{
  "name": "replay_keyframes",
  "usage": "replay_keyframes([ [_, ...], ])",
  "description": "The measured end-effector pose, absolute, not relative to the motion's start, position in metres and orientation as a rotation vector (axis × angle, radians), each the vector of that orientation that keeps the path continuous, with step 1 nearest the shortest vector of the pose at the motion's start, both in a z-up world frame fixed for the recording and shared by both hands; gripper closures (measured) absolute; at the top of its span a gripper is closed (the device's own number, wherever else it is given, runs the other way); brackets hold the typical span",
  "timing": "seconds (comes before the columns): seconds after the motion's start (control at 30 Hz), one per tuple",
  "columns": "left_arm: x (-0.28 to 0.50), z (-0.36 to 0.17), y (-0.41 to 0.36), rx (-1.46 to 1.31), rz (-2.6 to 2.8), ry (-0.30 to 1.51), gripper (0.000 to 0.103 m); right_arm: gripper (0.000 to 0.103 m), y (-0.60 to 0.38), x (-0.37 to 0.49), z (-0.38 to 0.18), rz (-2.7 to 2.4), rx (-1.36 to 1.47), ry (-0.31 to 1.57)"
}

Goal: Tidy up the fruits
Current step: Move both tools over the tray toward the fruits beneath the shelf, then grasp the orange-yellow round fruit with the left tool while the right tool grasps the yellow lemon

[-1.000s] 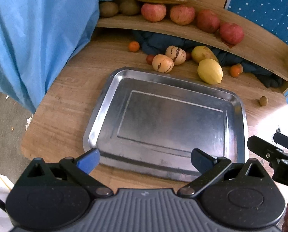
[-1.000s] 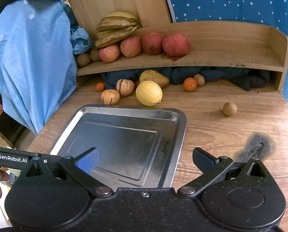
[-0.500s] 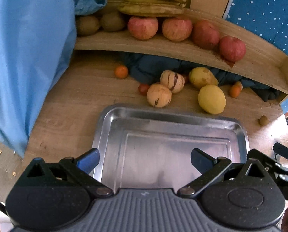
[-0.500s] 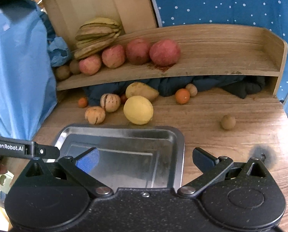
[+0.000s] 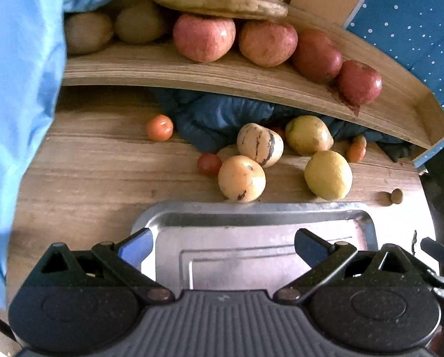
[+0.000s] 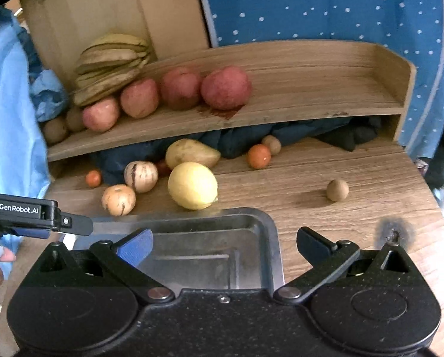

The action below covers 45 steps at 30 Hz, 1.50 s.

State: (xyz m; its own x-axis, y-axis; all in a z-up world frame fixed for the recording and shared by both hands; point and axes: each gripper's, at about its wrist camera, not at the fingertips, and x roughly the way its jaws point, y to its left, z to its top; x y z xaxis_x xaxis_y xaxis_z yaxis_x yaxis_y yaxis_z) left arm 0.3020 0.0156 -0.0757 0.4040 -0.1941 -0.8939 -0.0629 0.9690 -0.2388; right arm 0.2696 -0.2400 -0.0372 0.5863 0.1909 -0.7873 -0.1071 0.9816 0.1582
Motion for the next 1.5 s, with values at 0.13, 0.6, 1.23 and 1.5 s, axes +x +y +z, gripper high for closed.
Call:
replay_keyframes([
  [0.13, 0.315, -0.082, 0.02, -0.252, -0.134, 1.16, 0.0, 0.001, -0.224, 0.27, -0.04, 0.11, 0.063, 0.937],
  [0.6, 0.341, -0.098, 0.022, -0.251, -0.164, 1.188, 0.001, 0.001, -0.205, 0.29, -0.038, 0.048, -0.016, 0.944],
  [1.23, 0.359, -0.107, 0.021, -0.329, -0.14, 1.201, 0.007, 0.019, -0.19, 0.357, -0.075, 0.274, -0.114, 1.0],
  [1.5, 0.363, -0.108, 0.016, -0.342, -0.169, 1.21, 0.02, 0.026, -0.178, 0.368, -0.085, 0.338, -0.106, 1.014],
])
